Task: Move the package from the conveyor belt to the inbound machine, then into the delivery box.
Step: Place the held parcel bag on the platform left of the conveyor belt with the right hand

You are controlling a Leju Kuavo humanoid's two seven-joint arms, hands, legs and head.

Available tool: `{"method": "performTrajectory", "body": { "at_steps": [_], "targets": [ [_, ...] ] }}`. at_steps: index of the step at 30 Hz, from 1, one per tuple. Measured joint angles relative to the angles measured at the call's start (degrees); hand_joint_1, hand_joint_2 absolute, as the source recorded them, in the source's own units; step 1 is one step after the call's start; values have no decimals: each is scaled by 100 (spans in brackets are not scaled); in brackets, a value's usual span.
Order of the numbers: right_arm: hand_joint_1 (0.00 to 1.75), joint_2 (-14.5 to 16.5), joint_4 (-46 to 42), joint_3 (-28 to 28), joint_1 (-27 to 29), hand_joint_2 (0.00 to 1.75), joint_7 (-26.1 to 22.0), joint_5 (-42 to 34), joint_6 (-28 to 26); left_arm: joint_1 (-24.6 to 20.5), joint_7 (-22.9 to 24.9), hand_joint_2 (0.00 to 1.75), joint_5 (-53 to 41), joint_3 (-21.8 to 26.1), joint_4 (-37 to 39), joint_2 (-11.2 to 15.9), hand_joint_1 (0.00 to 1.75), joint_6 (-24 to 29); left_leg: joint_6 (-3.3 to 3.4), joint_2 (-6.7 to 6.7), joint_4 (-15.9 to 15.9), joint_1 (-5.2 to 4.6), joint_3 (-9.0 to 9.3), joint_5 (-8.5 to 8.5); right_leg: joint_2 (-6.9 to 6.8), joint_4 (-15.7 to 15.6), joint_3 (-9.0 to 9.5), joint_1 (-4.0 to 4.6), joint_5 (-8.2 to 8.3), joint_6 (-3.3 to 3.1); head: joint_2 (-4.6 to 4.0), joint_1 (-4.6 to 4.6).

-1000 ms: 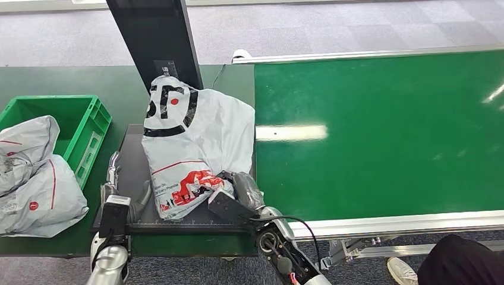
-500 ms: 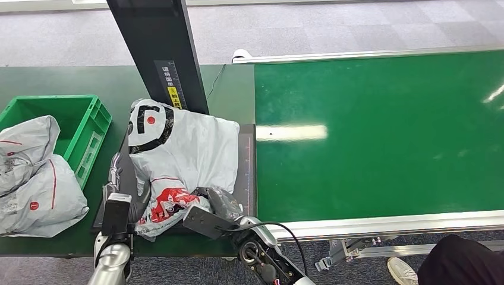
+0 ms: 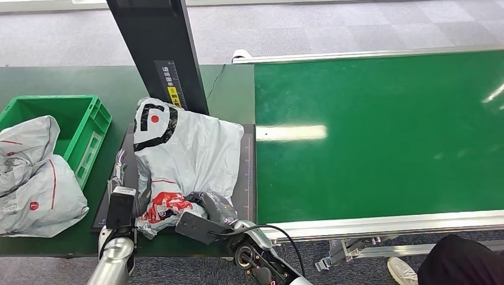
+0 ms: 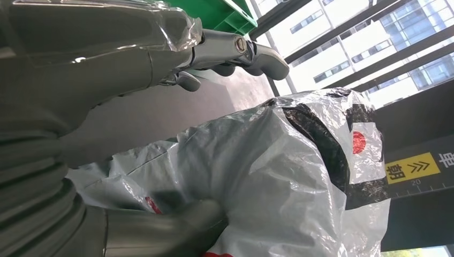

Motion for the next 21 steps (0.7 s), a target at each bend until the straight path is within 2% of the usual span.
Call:
{"method": "performTrajectory", "body": {
  "at_steps": [3, 7, 16, 21],
  "targets": [
    [0, 2, 22, 3, -7, 175, 7, 2, -75, -17, -1, 175, 14, -18, 38, 10, 0, 8, 0, 0, 0, 0, 0, 0, 0, 0, 0, 0, 0, 0, 0, 0],
    [0, 0, 28, 3, -16, 0, 5, 2, -204, -72, -1, 175, 74, -79, 97, 27, 0, 61, 0, -1, 0, 0, 0, 0, 0, 0, 0, 0, 0, 0, 1, 0],
    [0, -13, -30, -5, -126, 0, -56, 136, -631, -121, -3, 175, 230, -154, 157, 60, 0, 155, 0, 0, 0, 0, 0, 0, 0, 1, 0, 0, 0, 0, 1, -2],
    [0, -100, -279, -27, -266, 0, -74, 252, -1053, -120, -4, 175, 303, -185, 158, 82, 0, 202, 0, 0, 1, 0, 0, 1, 0, 1, 0, 0, 1, 0, 0, -1]
  ]
}}
